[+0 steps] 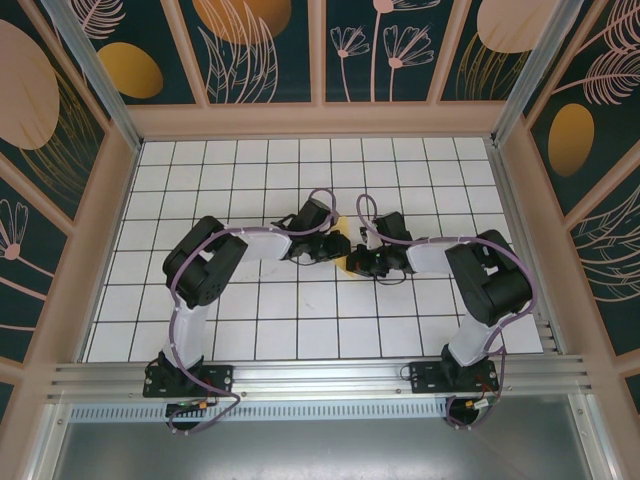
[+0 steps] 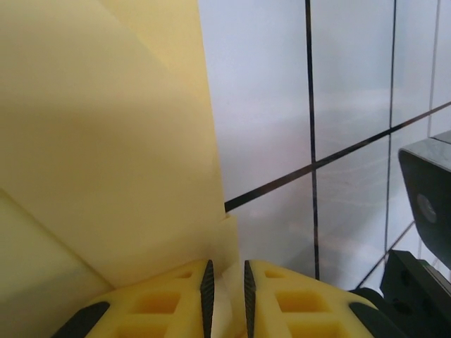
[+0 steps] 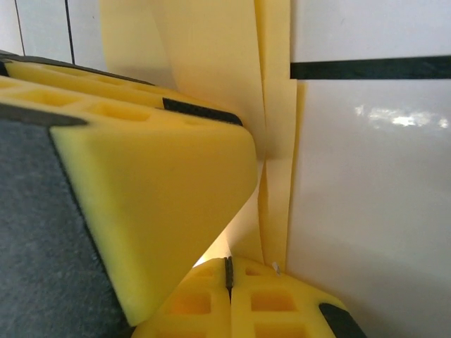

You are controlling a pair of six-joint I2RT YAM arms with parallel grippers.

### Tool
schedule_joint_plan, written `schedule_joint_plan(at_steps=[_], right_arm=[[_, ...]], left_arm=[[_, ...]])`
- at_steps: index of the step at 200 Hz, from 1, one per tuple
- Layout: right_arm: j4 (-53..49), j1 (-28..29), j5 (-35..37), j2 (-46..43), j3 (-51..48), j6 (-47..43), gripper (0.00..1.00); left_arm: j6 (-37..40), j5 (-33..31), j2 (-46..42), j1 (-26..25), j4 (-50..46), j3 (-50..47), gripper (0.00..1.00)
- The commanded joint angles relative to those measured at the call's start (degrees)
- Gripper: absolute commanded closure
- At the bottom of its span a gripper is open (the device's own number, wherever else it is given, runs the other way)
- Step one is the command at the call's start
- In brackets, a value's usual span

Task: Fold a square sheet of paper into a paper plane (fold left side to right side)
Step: Fourth fold the wing at the center of the table.

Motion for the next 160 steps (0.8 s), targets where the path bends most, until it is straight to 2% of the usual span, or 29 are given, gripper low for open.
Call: schedule_joint_plan(at_steps=[1, 26, 48, 83, 160], right_arm=[[-13.5, -0.2, 9.9, 3.1, -2.3, -0.9, 1.0], [-13.8, -0.2, 10.2, 3.3, -2.3, -1.0, 1.0], [-13.8, -0.2, 10.3, 3.5, -2.5, -1.0, 1.0], [-13.8, -0.2, 10.0, 3.5, -2.7, -1.0, 1.0], [-12.8, -0.2, 8.5, 3.3, -3.0, -1.0, 1.0]], left_arm=[[6.4, -13.2, 3.8, 1.1, -10.1, 1.8, 0.77], [8.5, -16.1, 5.1, 1.5, -12.5, 4.6, 0.77], [8.9, -16.0, 5.5, 3.2, -11.6, 5.5, 0.77], [9.8, -13.5, 5.7, 7.5, -8.1, 6.3, 0.77], [14.0, -7.8, 10.7, 13.9, -8.0, 18.9, 0.71]])
